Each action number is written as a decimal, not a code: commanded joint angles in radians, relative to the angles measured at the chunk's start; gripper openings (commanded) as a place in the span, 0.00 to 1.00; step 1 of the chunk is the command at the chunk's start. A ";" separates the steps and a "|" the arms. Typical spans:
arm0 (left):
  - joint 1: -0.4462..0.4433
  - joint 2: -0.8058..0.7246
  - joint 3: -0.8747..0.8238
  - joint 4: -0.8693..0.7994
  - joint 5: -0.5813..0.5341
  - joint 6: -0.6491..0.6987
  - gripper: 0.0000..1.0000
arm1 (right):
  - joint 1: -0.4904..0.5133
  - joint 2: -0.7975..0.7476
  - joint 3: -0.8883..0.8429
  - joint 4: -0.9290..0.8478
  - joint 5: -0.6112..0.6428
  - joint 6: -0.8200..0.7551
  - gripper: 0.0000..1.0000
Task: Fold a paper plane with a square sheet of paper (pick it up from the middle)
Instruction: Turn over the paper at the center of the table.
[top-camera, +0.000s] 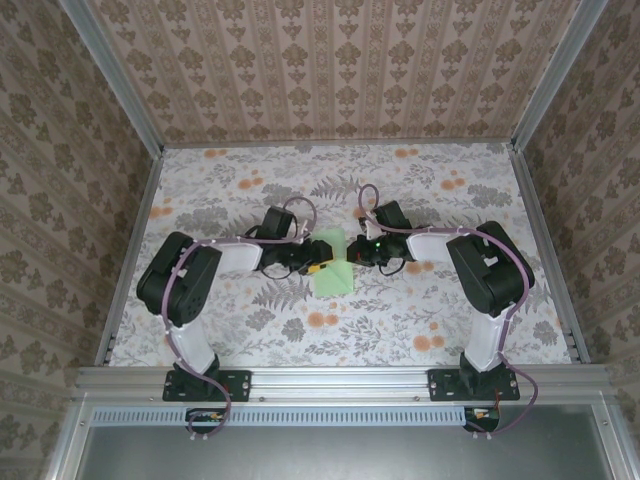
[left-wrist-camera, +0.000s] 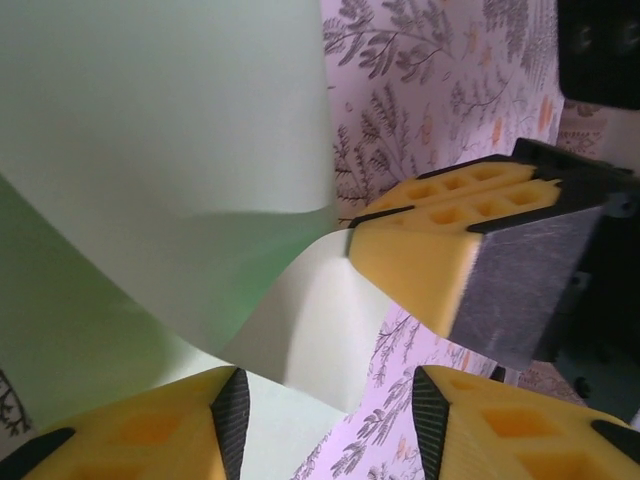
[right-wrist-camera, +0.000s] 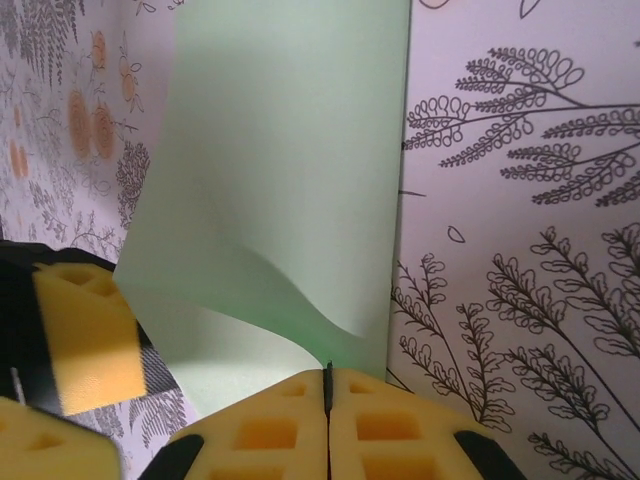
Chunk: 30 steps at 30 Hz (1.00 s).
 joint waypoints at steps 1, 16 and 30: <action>-0.004 0.020 0.022 0.023 0.006 -0.020 0.48 | -0.010 -0.027 -0.010 0.007 -0.026 0.015 0.09; -0.002 0.053 0.046 0.017 -0.075 0.060 0.15 | -0.029 -0.226 0.009 -0.188 0.139 0.038 0.55; -0.032 -0.320 0.207 -0.690 -0.523 0.424 0.04 | -0.028 -0.539 -0.017 -0.339 0.449 0.067 0.81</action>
